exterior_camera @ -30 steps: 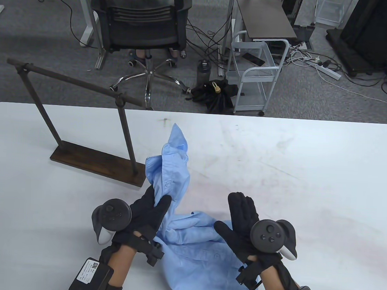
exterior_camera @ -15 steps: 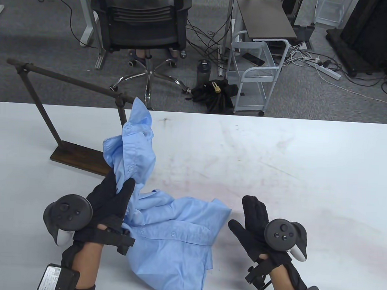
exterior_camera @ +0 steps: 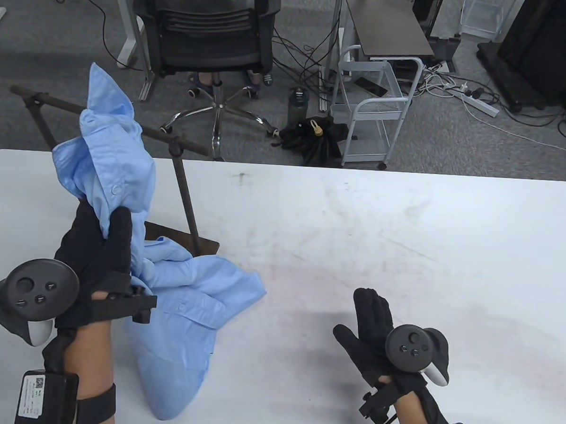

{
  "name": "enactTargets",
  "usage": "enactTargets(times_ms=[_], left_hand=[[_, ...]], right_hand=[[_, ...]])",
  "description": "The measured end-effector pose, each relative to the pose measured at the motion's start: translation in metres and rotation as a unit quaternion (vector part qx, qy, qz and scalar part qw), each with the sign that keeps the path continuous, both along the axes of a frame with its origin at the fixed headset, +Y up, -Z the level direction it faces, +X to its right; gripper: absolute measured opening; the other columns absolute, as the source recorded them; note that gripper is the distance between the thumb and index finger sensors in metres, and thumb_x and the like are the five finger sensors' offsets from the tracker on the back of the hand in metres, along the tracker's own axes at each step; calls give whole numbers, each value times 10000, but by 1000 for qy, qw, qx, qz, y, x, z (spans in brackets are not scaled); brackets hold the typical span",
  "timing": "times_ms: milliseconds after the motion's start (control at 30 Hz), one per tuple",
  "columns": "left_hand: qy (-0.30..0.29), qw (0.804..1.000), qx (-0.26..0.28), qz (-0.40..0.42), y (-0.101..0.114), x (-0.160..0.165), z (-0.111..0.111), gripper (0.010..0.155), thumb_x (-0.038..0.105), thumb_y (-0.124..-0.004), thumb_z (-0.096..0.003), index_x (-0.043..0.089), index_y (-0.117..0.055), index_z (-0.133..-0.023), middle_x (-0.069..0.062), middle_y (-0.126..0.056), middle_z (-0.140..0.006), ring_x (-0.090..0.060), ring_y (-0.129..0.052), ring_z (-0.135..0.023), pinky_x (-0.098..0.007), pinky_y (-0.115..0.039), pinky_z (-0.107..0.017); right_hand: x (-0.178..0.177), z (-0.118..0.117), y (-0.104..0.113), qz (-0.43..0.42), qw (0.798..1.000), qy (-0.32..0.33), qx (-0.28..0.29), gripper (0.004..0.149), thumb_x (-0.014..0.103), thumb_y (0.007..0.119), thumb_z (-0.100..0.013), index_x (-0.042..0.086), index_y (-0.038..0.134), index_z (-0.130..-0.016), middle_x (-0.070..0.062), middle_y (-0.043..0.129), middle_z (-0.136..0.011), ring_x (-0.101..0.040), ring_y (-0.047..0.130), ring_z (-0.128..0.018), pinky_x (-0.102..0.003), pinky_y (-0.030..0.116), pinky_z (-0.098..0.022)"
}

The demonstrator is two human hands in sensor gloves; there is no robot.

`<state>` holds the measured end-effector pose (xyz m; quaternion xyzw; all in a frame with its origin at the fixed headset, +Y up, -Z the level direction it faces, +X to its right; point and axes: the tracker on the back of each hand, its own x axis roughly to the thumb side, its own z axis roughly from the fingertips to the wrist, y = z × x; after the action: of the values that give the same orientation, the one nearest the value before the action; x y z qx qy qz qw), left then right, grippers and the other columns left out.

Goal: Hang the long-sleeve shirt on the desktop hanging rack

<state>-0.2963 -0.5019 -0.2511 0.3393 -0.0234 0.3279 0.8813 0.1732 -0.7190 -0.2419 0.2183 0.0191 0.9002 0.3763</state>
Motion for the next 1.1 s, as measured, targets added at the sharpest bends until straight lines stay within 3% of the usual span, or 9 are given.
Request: enactTargets(times_ms=[167, 300, 467, 667, 800, 1100], left_hand=[[37, 999, -10, 5, 12, -10, -20, 587, 482, -594, -636, 191, -490, -1135, -94, -836, -905, -180, -935, -514, -518, -796, -532], [13, 999, -31, 37, 21, -13, -42, 582, 394, -585, -671, 196, -360, -1170, -150, -709, -1017, -244, -883, -636, -590, -719, -615], [11, 997, -28, 76, 34, -12, -60, 578, 374, -626, -662, 217, -404, -1172, -135, -693, -1051, -280, -860, -699, -633, -671, -655], [65, 998, 10, 24, 70, -8, -72, 573, 365, -650, -652, 272, -416, -1167, -102, -663, -1091, -302, -821, -760, -655, -622, -686], [94, 995, 17, -27, 84, -2, -83, 568, 363, -655, -649, 290, -425, -1163, -97, -646, -1106, -311, -799, -786, -665, -598, -697], [145, 984, -32, -94, 73, 9, -133, 606, 378, -697, -640, 252, -435, -1171, -48, -676, -1124, -297, -811, -771, -632, -629, -693]], right_hand=[[0, 0, 0, -2, 1000, -2, -6, 872, 424, 573, -662, -208, 129, -1066, -600, 148, -1043, -895, 193, -824, -914, 358, -525], [1, -2, -1, -3, 1000, -3, -14, 871, 423, 573, -662, -208, 129, -1066, -599, 147, -1042, -894, 192, -825, -914, 359, -525], [1, -6, -3, -6, 1000, -5, -27, 872, 422, 573, -663, -209, 126, -1066, -600, 143, -1041, -894, 193, -825, -914, 359, -525], [2, -8, -6, -8, 999, -6, -38, 871, 422, 572, -663, -210, 130, -1066, -601, 142, -1041, -896, 197, -823, -914, 362, -525], [2, -9, -6, -11, 999, -7, -44, 870, 423, 572, -663, -209, 130, -1066, -600, 143, -1041, -895, 203, -826, -913, 364, -527], [-2, -17, -10, -4, 998, -1, -66, 868, 421, 571, -664, -208, 130, -1067, -600, 138, -1040, -896, 210, -827, -912, 366, -529]])
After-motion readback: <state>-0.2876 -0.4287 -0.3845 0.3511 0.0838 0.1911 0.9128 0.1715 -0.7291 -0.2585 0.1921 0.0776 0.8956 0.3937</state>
